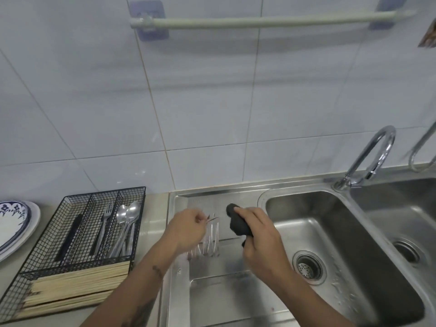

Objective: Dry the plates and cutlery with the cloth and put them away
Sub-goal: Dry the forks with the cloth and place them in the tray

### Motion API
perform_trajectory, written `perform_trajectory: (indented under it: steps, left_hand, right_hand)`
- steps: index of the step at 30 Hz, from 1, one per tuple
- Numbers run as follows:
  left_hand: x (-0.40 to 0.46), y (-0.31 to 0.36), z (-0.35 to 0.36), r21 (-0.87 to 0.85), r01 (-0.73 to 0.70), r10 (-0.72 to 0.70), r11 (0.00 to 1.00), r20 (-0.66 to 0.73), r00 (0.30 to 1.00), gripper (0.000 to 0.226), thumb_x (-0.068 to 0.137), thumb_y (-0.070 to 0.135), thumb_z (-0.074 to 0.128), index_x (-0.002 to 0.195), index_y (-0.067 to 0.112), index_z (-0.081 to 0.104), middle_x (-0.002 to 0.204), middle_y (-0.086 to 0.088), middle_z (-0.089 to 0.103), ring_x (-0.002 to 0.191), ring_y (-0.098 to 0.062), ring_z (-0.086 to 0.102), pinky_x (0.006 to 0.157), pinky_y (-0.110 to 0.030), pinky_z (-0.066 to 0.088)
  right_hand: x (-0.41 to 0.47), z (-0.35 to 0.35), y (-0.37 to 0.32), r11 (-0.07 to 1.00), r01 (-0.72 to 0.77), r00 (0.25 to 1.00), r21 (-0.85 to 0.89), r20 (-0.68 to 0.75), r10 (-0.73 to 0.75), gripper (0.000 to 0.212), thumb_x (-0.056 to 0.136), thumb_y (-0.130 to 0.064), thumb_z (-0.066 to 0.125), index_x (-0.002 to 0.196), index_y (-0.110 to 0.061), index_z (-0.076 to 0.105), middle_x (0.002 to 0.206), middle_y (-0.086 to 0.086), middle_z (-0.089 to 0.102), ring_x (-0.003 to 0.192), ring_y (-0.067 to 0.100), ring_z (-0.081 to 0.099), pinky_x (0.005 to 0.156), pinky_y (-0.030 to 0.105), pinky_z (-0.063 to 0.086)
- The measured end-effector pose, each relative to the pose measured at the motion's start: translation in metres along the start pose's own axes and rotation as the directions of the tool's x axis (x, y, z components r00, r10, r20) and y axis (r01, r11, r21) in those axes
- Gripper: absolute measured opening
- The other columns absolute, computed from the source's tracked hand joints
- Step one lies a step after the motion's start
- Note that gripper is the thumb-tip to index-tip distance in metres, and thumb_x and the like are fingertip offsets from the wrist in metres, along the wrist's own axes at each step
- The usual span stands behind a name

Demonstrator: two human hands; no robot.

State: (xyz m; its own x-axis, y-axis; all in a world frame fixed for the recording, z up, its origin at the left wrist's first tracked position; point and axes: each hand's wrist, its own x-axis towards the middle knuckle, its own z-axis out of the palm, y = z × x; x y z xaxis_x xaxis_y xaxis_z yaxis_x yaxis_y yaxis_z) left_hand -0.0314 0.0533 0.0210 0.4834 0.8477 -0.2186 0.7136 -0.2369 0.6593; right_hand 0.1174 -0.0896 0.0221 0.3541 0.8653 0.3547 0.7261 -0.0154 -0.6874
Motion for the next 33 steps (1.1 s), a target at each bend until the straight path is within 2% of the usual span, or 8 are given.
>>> perform_trajectory:
  steps: [4,9,13,16,19,23,29,33]
  left_hand:
    - [-0.041,0.018,-0.010,0.212,-0.201,0.217,0.956,-0.053,0.975,0.013,0.091,0.028,0.058,0.082,0.025,0.067,0.079,0.007,0.066,0.076,-0.015,0.062,0.071,-0.038,0.056]
    - [-0.062,0.024,-0.022,0.416,-0.301,0.392,0.858,-0.154,0.907,0.010,0.094,0.035,0.056,0.097,0.033,0.066,0.094,0.016,0.060,0.090,-0.010,0.056,0.078,-0.031,0.047]
    - [-0.066,0.030,-0.023,0.379,-0.393,0.488,0.838,-0.194,0.851,0.011,0.095,0.034,0.055,0.098,0.031,0.066,0.091,0.014,0.058,0.086,-0.012,0.055,0.078,-0.035,0.050]
    - [-0.065,0.032,-0.022,0.395,-0.430,0.534,0.812,-0.202,0.821,0.013,0.096,0.032,0.055,0.101,0.029,0.067,0.092,0.014,0.057,0.088,-0.012,0.056,0.077,-0.035,0.049]
    - [-0.066,0.024,-0.018,0.406,-0.423,0.512,0.810,-0.140,0.847,0.017,0.100,0.033,0.052,0.104,0.030,0.068,0.091,0.015,0.056,0.087,-0.011,0.056,0.078,-0.034,0.049]
    - [-0.064,0.013,-0.017,0.340,-0.396,0.437,0.853,-0.051,0.898,0.027,0.103,0.024,0.046,0.115,0.027,0.071,0.100,0.014,0.064,0.091,-0.011,0.058,0.081,-0.032,0.049]
    - [-0.065,0.025,-0.012,0.237,-0.295,0.304,0.926,-0.001,0.953,0.032,0.091,0.015,0.047,0.099,0.026,0.075,0.082,0.009,0.068,0.067,-0.012,0.058,0.064,-0.031,0.050]
    - [-0.065,0.028,-0.014,0.164,-0.238,0.246,0.957,-0.033,0.969,0.024,0.090,0.026,0.051,0.075,0.031,0.068,0.070,0.012,0.067,0.064,-0.010,0.061,0.063,-0.033,0.055]
  right_hand:
    - [-0.005,0.002,-0.022,0.938,0.252,0.968,-0.238,0.077,-0.240,0.064,0.066,0.001,0.054,0.128,-0.011,0.062,0.131,0.006,0.060,0.121,0.027,0.057,0.107,0.048,0.040]
    - [-0.017,-0.005,-0.016,0.899,0.179,0.977,-0.399,0.177,-0.115,0.079,0.071,0.003,0.060,0.146,-0.016,0.045,0.151,0.003,0.044,0.142,0.022,0.038,0.120,0.050,0.008]
    - [-0.017,-0.006,-0.032,0.893,0.242,0.970,-0.379,0.109,-0.217,0.077,0.062,0.000,0.063,0.138,-0.013,0.055,0.139,0.007,0.057,0.129,0.025,0.054,0.112,0.058,0.031]
    - [-0.011,-0.018,-0.027,0.877,0.257,0.966,-0.407,0.079,-0.247,0.077,0.060,-0.002,0.077,0.134,-0.014,0.059,0.135,0.004,0.061,0.125,0.027,0.056,0.108,0.061,0.035]
    - [-0.007,-0.038,-0.008,0.865,0.114,0.993,-0.489,0.042,-0.108,0.074,0.060,0.007,0.070,0.130,-0.015,0.062,0.132,0.001,0.063,0.127,0.032,0.054,0.110,0.058,0.031]
    - [-0.005,-0.042,0.001,0.909,-0.013,0.999,-0.417,-0.047,-0.007,0.076,0.066,0.012,0.059,0.136,-0.015,0.057,0.138,0.003,0.059,0.137,0.029,0.044,0.119,0.053,0.019]
    - [-0.011,-0.021,-0.028,0.920,0.188,0.981,-0.344,0.017,-0.194,0.071,0.065,0.005,0.051,0.133,-0.011,0.059,0.138,0.006,0.059,0.133,0.030,0.049,0.114,0.058,0.029]
    - [-0.025,-0.006,-0.021,0.821,0.283,0.959,-0.496,0.167,-0.230,0.073,0.063,-0.006,0.076,0.133,-0.018,0.060,0.136,-0.001,0.060,0.133,0.030,0.050,0.112,0.063,0.026]
